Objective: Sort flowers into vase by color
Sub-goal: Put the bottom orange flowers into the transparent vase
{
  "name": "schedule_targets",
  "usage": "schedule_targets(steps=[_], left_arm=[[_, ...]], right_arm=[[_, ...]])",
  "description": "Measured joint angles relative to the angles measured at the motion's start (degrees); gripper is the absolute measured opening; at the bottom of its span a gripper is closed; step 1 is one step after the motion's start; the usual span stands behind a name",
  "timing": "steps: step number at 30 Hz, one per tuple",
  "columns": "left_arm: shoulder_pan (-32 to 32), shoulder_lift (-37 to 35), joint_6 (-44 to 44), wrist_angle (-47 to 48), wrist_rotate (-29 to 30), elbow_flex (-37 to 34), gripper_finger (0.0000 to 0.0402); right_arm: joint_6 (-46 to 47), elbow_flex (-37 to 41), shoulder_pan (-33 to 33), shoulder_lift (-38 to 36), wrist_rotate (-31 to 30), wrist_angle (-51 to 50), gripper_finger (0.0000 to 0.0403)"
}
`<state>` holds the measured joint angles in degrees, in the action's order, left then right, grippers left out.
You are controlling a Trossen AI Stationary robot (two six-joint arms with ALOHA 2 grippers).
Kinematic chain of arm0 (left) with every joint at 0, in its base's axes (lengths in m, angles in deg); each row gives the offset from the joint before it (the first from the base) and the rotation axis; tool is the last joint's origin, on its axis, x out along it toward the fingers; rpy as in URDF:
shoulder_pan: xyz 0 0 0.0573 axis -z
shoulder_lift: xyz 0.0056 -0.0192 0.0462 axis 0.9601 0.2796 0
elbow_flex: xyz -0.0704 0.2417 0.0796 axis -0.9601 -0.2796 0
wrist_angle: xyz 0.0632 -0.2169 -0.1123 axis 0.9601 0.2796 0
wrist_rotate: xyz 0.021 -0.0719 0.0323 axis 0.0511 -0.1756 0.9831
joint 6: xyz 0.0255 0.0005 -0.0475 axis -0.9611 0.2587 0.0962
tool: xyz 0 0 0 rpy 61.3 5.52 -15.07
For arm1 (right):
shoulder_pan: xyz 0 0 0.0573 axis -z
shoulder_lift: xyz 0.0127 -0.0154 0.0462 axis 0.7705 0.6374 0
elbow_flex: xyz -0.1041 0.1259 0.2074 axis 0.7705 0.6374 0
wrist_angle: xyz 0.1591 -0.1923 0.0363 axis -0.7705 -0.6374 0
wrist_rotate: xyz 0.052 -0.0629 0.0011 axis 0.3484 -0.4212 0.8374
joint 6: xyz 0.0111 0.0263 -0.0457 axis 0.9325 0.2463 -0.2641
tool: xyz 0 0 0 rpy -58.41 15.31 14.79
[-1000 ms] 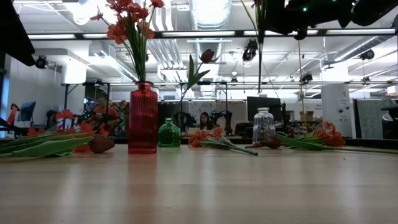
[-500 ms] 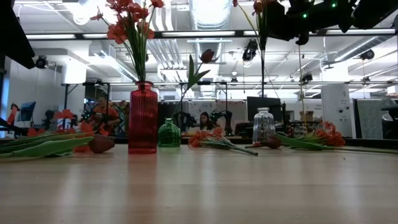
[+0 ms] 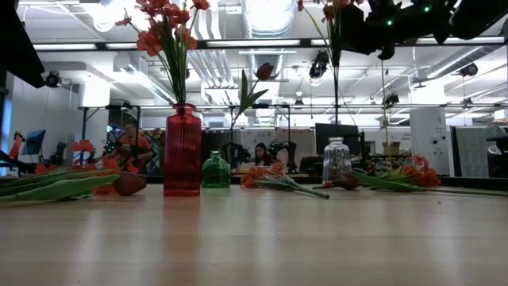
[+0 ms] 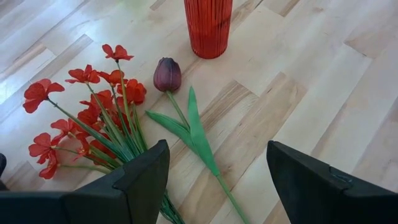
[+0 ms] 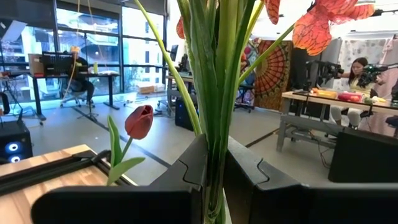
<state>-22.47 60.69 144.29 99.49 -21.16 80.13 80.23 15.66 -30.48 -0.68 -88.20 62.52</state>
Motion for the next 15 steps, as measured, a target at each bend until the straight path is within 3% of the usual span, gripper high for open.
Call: schedule_targets(steps=[15], left_arm=[[0.01, 0.0, 0.0, 0.0, 0.0, 0.0, 0.0251]], right_arm=[[-0.02, 2.83, 0.0, 0.02, 0.02, 2.61, 0.0028]])
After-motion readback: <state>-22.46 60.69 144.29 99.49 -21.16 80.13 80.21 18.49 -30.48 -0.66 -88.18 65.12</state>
